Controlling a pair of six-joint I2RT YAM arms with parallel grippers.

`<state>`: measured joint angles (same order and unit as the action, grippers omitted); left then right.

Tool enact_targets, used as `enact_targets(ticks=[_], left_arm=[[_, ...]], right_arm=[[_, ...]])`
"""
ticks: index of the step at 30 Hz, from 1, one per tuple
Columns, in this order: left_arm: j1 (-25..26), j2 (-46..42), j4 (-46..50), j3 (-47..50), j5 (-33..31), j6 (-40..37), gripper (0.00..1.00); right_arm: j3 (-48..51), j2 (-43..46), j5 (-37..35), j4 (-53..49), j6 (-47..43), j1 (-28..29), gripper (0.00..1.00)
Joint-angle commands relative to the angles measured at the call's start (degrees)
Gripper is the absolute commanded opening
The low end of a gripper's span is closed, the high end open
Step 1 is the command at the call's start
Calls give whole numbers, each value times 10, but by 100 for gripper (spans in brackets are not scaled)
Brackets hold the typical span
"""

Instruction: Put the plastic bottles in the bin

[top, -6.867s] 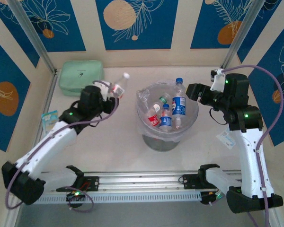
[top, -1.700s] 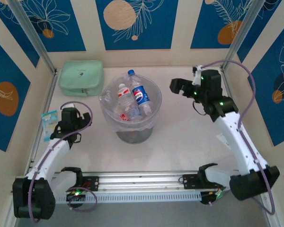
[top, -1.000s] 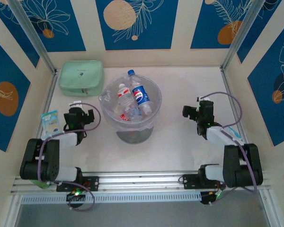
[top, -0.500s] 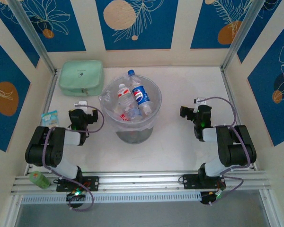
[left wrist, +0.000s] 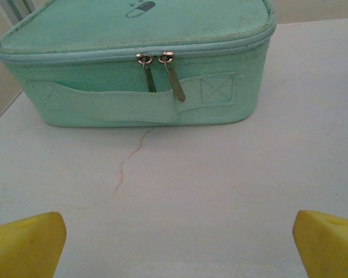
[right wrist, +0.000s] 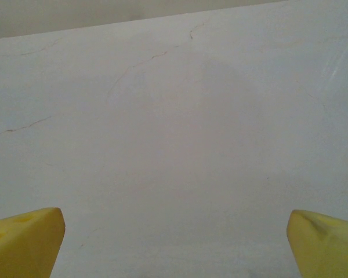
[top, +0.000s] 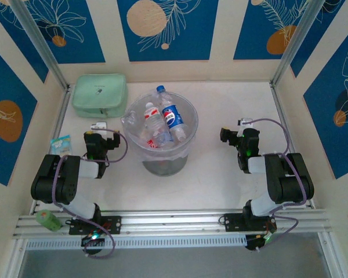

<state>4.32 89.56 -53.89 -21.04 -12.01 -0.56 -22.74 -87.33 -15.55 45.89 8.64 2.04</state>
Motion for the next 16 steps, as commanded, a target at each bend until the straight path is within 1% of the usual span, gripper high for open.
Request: enact_targets(ticks=[1,16], left_arm=[[5,2,-21,5,10,-7,100],[5,2,-21,6,10,-7,100]], right_arm=[[-1,1,5,24,-10,-2,99],[-1,1,9,23,-9,-3,99]])
